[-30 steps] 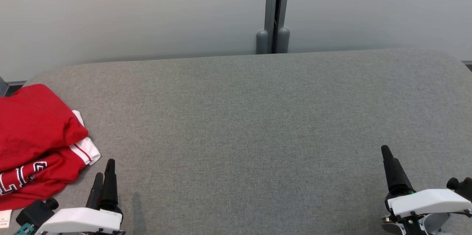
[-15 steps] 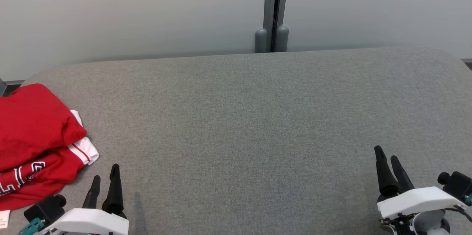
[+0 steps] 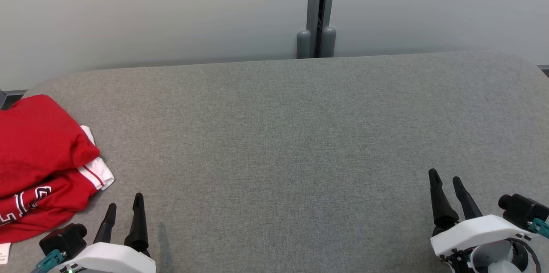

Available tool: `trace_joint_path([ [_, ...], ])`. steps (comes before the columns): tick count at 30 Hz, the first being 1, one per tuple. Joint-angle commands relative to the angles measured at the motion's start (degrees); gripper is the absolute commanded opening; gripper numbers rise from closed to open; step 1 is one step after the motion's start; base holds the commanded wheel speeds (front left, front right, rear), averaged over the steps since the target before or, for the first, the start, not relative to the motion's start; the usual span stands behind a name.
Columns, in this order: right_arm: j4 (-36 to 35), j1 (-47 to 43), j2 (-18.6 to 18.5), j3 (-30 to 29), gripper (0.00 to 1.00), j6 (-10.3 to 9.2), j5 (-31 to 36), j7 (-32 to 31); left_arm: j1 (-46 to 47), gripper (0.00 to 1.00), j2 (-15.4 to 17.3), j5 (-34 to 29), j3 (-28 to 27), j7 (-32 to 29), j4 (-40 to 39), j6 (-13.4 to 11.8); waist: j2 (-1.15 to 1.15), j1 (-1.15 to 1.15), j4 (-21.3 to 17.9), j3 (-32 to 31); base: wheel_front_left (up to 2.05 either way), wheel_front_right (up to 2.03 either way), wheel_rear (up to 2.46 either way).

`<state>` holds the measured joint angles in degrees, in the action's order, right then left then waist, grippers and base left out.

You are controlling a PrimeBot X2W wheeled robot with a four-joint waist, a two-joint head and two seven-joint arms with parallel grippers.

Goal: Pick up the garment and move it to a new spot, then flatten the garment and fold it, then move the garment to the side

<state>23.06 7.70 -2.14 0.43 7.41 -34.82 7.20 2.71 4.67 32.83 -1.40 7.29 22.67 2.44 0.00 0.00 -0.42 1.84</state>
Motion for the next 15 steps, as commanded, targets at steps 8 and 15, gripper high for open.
trace_joint_path([
  [8, 0.43, 1.51, -0.61, 0.17, 1.00, 0.08, 6.39, 1.77, 0.39, 1.00, 0.89, -5.85, 0.65, 1.67, 0.07, -0.75, 0.00, 0.00, -0.13, 0.31, 0.00, 0.00, 0.00],
  [15, 1.25, 1.80, -0.67, 0.50, 1.00, 0.09, 10.56, 2.76, 0.09, 1.00, 1.06, -9.91, 1.02, 2.63, 0.61, -1.21, 0.00, 0.00, -0.21, 0.64, 0.00, 0.00, 0.00],
])
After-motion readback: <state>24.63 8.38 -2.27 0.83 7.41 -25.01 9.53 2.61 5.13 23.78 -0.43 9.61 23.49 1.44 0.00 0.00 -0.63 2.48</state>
